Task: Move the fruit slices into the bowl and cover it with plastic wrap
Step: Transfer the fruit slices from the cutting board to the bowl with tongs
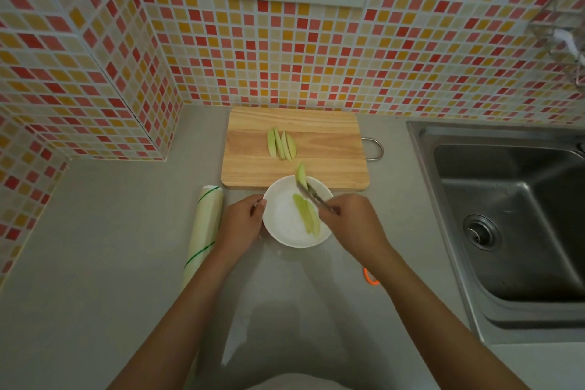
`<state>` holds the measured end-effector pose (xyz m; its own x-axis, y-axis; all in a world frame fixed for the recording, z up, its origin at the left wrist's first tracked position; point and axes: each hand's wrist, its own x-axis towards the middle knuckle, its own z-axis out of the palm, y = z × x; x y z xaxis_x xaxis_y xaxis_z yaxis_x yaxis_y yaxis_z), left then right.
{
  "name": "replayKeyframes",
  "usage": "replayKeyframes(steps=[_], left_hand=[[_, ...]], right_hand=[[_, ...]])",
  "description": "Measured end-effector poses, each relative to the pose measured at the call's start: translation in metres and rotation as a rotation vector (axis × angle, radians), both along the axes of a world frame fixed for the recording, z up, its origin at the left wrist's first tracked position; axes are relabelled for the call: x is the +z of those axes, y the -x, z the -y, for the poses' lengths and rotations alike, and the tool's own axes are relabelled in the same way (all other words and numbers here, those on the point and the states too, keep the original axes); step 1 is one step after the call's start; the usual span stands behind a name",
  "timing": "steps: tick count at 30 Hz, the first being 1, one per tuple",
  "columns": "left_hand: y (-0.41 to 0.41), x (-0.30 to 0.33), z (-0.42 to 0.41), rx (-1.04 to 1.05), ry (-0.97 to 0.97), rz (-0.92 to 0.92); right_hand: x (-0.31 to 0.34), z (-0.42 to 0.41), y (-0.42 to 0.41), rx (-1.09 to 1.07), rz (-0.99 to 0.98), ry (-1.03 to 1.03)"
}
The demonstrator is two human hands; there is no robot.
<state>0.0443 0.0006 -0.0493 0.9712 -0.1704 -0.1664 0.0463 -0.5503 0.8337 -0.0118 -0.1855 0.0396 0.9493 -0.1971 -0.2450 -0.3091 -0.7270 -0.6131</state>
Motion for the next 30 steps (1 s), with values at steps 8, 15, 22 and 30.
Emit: replayKeyframes(steps=[8, 15, 22, 30], left_hand=[[0.000, 0.000, 0.000, -0.002, 0.005, -0.005], [-0.001, 0.000, 0.000, -0.005, 0.000, 0.012], [-0.002, -0.002, -0.001, -0.017, 0.003, 0.017], [-0.001, 0.000, -0.001, -0.030, -0.020, 0.045]], right_hand=[[-0.014, -0.010, 0.018, 0.086, -0.106, 0.213], [-0.001, -0.006, -0.075, -0.024, 0.013, 0.204], [-0.028, -0.017, -0.123, 0.033, -0.069, 0.275], [-0.016, -0.005, -0.101, -0.023, 0.006, 0.132]])
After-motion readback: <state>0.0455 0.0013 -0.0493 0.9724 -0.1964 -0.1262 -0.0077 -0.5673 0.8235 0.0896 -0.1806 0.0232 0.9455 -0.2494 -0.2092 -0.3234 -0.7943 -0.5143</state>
